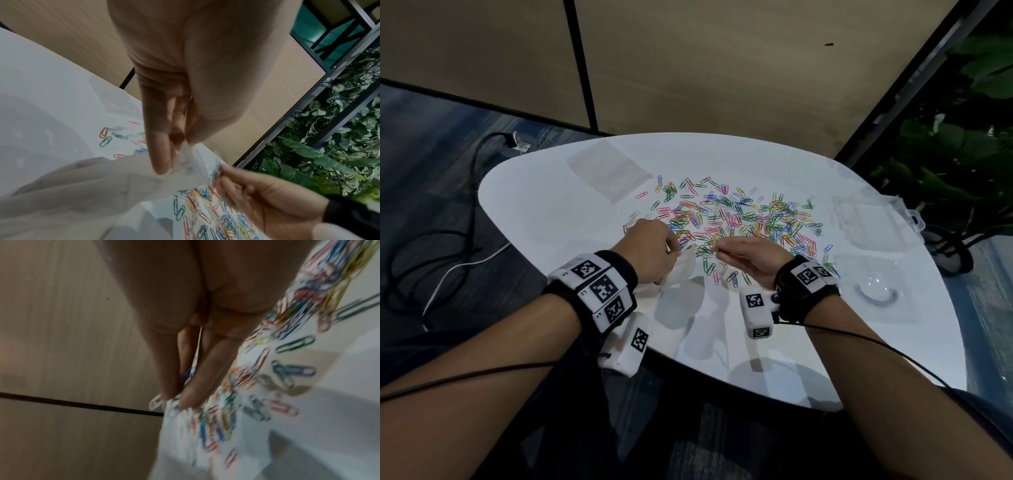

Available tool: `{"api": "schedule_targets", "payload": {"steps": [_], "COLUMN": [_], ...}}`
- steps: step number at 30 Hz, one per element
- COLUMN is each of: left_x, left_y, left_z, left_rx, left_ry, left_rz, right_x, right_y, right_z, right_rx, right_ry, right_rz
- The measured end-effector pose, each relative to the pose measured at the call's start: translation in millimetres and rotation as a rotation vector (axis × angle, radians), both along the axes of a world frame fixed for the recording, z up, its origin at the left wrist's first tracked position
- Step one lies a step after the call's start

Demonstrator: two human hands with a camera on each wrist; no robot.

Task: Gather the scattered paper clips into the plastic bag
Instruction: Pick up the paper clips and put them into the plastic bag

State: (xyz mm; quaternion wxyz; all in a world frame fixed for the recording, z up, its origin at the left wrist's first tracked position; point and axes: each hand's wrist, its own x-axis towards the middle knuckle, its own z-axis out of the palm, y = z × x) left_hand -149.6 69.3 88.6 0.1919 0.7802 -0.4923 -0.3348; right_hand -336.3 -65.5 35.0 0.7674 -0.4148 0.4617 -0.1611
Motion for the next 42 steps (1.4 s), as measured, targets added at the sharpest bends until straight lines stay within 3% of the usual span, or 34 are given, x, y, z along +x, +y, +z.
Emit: {"api": "schedule_targets", "payload": {"steps": [2,5,9,11,14,16,18,20,22,27,30,33,36,42], "left_x": [-3,-7,-8,-6,-3,2,9,20,32,63,80,94,102,112], "left_y": [-1,-2,0,0,1,0,1,5,10,29,42,52,55,53], "left_z": [0,-1,-4,-3,0,4,8,13,16,20,19,14,12,12], "left_rx": [-0.018,-0.062,-0.095,-0.122,-0.131,-0.122,-0.134,-0.147,-0.16,-0.176,-0.174,-0.18,-0.202,-0.284], "left_ry": [-0.008,-0.019,-0.019,-0.024,-0.022,-0.01,-0.007,-0.012,-0.027,-0.112,-0.134,-0.138,-0.141,-0.128], "left_rz": [0.017,0.018,0.03,0.046,0.04,0.041,0.064,0.089,0.116,0.202,0.246,0.296,0.312,0.353], "right_x": [13,30,48,57,66,68,66,64,56,25,31,56,86,120], "right_y": [10,28,43,51,59,60,54,47,33,19,33,44,42,24], "right_z": [17,31,25,21,27,37,48,55,49,-4,-30,-47,-54,-66], "right_rx": [0.061,-0.007,-0.134,-0.316,-0.824,-0.986,-0.925,-0.693,-0.632,-0.814,-0.872,-0.944,-1.06,-1.308], "right_ry": [-0.108,-0.043,0.082,0.253,0.604,0.644,0.506,0.314,0.338,0.953,0.931,0.845,0.885,1.061], "right_rz": [0.113,0.266,0.204,0.306,0.708,0.823,0.703,0.412,0.244,0.527,0.61,0.538,0.512,0.86]}}
